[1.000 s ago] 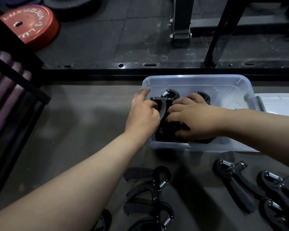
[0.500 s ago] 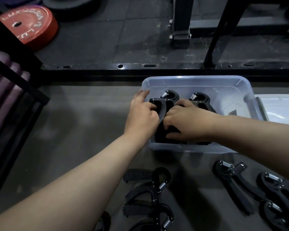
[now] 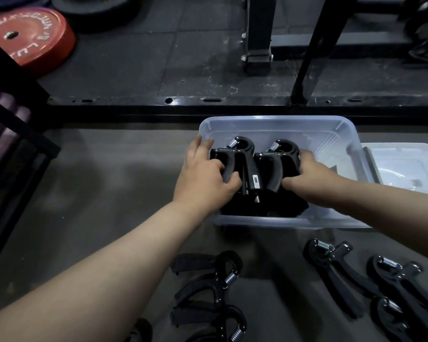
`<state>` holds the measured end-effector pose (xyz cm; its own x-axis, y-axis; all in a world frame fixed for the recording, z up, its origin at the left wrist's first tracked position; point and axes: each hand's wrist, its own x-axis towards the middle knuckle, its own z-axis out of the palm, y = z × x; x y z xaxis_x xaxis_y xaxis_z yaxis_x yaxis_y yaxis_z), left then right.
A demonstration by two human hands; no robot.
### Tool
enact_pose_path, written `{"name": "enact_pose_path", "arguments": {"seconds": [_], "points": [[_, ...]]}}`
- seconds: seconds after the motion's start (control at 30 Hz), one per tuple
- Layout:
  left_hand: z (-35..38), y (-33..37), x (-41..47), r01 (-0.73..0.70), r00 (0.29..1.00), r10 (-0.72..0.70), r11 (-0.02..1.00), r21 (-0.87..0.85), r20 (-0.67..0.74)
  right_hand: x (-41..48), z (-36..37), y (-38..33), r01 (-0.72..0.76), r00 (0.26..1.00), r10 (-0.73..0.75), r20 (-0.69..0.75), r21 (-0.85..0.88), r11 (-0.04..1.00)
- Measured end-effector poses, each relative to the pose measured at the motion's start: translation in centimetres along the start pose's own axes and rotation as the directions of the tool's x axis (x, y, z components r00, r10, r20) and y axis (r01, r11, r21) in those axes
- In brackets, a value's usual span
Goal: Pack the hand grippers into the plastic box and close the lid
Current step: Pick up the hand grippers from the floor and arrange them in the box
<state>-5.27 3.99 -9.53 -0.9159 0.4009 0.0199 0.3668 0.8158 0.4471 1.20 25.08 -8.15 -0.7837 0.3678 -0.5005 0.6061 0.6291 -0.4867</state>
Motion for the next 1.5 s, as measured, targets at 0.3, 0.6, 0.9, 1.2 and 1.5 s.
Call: {"name": "enact_pose_path", "arguments": {"seconds": [0.3, 0.6, 0.9, 1.2, 1.5], "points": [[0.1, -0.1, 0.0, -0.026, 1.0, 0.026, 0.994, 0.103, 0.001, 0.4, 0.5, 0.3, 0.078, 0.997, -0.079, -0.003, -0.14, 0.987], [0.0, -0.1, 0.0, -0.022, 1.0, 0.022, 0.996, 0.089, 0.004, -0.8, -0.2, -0.3, 0.349, 0.891, -0.39, -0.233, -0.199, 0.916], [-0.7, 0.7, -0.1, 0.067, 0.998, -0.066, 0.998, -0.022, 0.015, -1.2, 2.3, -4.3, 0.749, 0.567, -0.718, 0.403, -0.616, 0.245], [-0.4, 0.5, 0.1, 0.05, 0.996, -0.057, 0.995, 0.092, 0.069, 0.0, 2.3, -5.6, 0.765, 0.549, -0.653, 0.521, -0.628, 0.142], [-0.4, 0.5, 0.3, 0.067, 0.996, -0.069, 0.997, 0.032, 0.065, -1.0, 2.8, -5.8, 0.713, 0.588, -0.612, 0.529, -0.696, 0.082]]}}
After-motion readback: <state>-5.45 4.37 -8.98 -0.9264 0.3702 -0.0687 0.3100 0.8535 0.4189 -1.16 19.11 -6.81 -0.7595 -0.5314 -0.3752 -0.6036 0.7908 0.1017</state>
